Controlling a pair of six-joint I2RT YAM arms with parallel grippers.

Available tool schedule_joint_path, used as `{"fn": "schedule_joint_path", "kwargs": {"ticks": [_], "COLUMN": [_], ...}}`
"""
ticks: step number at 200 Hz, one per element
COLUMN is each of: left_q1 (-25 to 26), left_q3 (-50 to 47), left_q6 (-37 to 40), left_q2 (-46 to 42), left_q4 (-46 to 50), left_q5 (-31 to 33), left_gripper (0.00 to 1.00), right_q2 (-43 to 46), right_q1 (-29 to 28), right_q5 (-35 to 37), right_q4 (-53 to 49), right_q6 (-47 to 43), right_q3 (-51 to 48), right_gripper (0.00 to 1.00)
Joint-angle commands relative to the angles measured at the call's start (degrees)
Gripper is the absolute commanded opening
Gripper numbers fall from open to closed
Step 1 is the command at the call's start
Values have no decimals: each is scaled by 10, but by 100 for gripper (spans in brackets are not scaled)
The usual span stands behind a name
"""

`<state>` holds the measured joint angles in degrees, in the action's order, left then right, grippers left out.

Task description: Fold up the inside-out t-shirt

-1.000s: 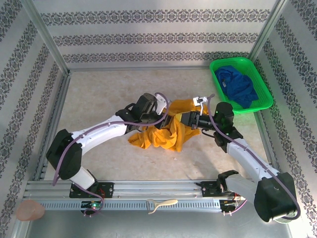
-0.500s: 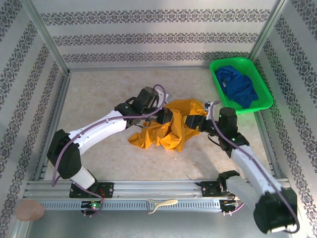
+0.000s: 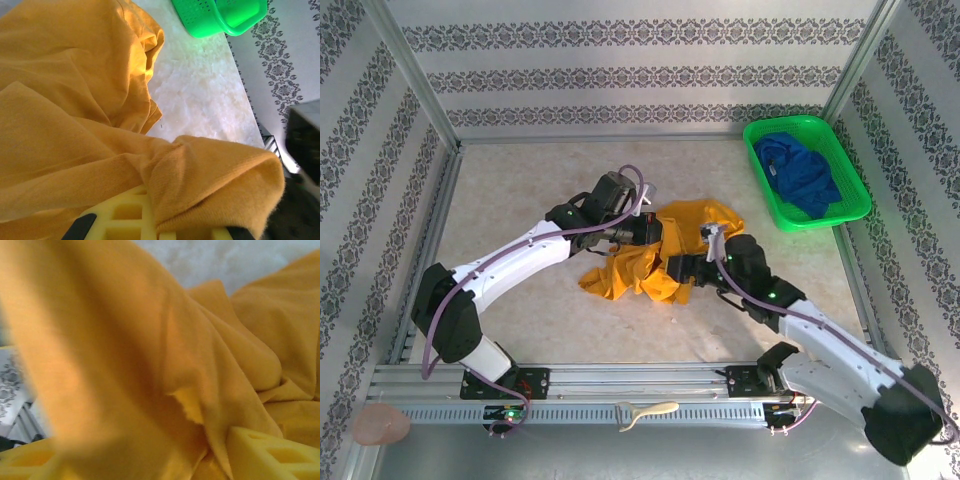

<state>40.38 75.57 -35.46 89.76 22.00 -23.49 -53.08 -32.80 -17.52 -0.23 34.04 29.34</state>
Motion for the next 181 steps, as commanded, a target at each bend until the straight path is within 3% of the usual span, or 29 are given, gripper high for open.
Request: {"fn": "schedule_joint_path", "kwargs": {"ticks": [1,25,36,47,60,80,99,134,148,181], "left_q1": [-7,-29,-49,-72,-93,-106,-107,-109,-109,-109], "left_q3": [16,4,-17,-44,-78,-105,-132,-194,-197,-195], "left_q6": [-6,-2,-22,-60,-121,-199,-267,-414,-430,-394], "left_q2": [-27,-50,-67,-83,-97,-100,-97,-70,-57,-52], "left_q4": [25,26,-8,-76,-173,-292,-402,-607,-636,-595], "left_q5": [1,-50,-118,-177,-242,-306,-312,-255,-256,-263], "left_gripper": [0,0,0,0,0,0,0,0,0,0], "right_q2": [-55,-95,-118,-142,-174,-211,-214,-132,-80,22], "right_q1": [6,65,103,125,136,136,123,113,117,133], "right_q5": [44,16,-13,-30,-46,-70,-81,-88,-88,-88], "right_q4": [52,96,118,125,130,137,131,98,73,35], "right_q6": [1,14,21,20,14,14,12,7,6,2], "right_q3": [32,22,18,21,33,54,66,47,38,34], "right_gripper": [53,15,6,6,11,34,52,60,64,76]}}
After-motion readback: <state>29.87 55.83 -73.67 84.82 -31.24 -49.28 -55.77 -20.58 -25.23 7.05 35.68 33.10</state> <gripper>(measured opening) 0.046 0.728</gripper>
